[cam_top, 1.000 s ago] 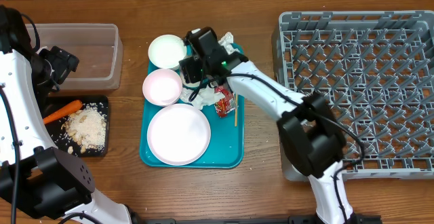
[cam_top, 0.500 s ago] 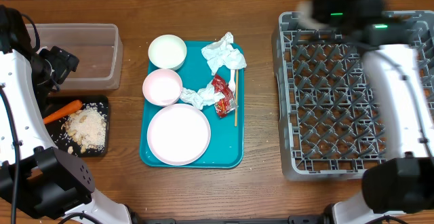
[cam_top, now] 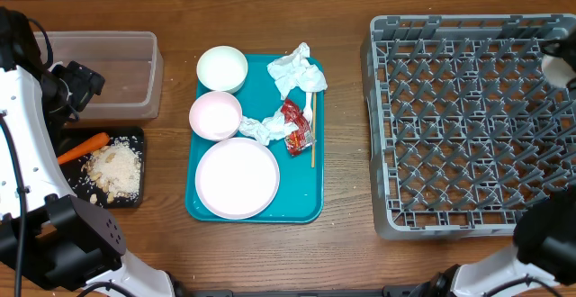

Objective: Sort waste into correct bins and load items into the dishwasher rack
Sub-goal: 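Carry the cup right and set it in the grey dish rack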

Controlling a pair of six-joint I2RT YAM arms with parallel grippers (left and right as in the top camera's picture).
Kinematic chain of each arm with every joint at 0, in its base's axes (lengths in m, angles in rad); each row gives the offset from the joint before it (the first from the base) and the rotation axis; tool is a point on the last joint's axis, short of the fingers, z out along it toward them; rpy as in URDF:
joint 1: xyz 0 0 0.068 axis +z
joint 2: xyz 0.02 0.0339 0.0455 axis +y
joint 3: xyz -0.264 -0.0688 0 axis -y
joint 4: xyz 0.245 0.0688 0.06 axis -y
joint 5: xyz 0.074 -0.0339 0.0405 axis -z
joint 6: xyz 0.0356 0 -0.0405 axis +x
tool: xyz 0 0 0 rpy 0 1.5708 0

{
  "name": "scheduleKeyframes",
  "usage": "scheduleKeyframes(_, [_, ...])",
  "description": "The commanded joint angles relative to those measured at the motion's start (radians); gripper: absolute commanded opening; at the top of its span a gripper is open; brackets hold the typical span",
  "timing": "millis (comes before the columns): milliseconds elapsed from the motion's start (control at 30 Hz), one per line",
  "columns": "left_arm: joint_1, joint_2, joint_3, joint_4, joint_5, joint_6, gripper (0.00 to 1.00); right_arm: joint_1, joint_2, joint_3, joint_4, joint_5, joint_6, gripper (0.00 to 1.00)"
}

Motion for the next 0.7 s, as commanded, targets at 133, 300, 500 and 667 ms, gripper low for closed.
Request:
scheduleKeyframes(133, [-0.003,-0.019,0.014,0.001,0.0,-0.017,1.0,-0.031,0.086,0.012,-0.014,0.054,-0.018,0.9])
scheduleKeyframes(300, [-0.003,-0.019,0.014,0.001,0.0,-0.017,1.0,-0.023,0.078,0.019,-0.023,-0.023,-0.014,0.94])
scheduleKeyframes(500, [-0.003,-0.019,0.014,0.001,0.0,-0.017,1.0,0.014,-0.028,0.029,-0.033,-0.166,-0.01,0.95])
scheduleKeyframes(667, [-0.003,-0.019,0.014,0.001,0.0,-0.017,1.0,0.105,-0.121,0.029,-0.047,-0.434,-0.011,0.9])
